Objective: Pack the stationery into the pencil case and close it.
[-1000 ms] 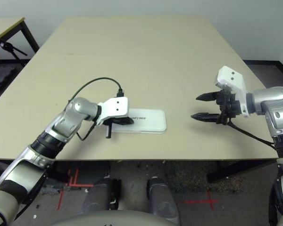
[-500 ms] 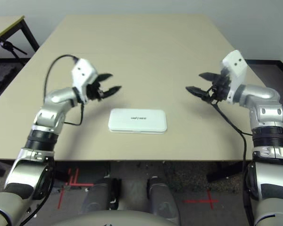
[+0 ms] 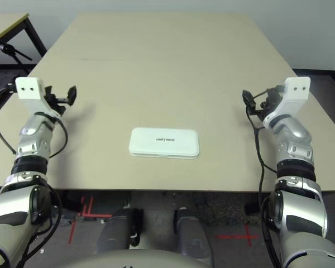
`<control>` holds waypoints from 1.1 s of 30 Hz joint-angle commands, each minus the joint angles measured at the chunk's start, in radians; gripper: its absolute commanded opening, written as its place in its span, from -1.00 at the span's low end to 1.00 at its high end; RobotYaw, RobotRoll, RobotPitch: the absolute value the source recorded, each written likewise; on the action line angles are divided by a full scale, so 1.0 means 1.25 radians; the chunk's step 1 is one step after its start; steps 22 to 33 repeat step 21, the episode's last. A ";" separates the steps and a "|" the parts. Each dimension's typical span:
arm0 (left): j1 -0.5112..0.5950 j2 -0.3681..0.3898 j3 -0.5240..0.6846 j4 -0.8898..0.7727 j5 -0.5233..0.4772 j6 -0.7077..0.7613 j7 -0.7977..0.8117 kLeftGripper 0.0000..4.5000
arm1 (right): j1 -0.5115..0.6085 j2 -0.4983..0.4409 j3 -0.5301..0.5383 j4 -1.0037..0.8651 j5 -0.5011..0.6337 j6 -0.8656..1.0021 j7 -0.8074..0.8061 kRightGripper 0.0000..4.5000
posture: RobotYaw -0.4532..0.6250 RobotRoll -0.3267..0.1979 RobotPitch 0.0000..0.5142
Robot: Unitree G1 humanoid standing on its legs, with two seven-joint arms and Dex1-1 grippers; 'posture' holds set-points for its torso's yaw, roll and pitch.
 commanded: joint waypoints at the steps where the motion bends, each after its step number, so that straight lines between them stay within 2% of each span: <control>1: -0.010 0.005 0.007 0.035 -0.007 -0.039 0.027 0.97 | -0.015 -0.001 -0.022 0.056 -0.002 -0.045 -0.063 1.00 | -0.11 0.25 -0.54; 10: 0.015 0.004 0.006 0.026 -0.010 -0.069 0.052 0.97 | -0.022 -0.006 -0.007 0.096 -0.005 -0.070 -0.072 1.00 | -0.07 0.25 -0.43; 33: 0.040 -0.006 -0.001 -0.014 -0.011 -0.067 0.063 0.97 | -0.048 -0.003 0.006 0.126 -0.015 -0.072 -0.062 1.00 | -0.01 0.25 -0.47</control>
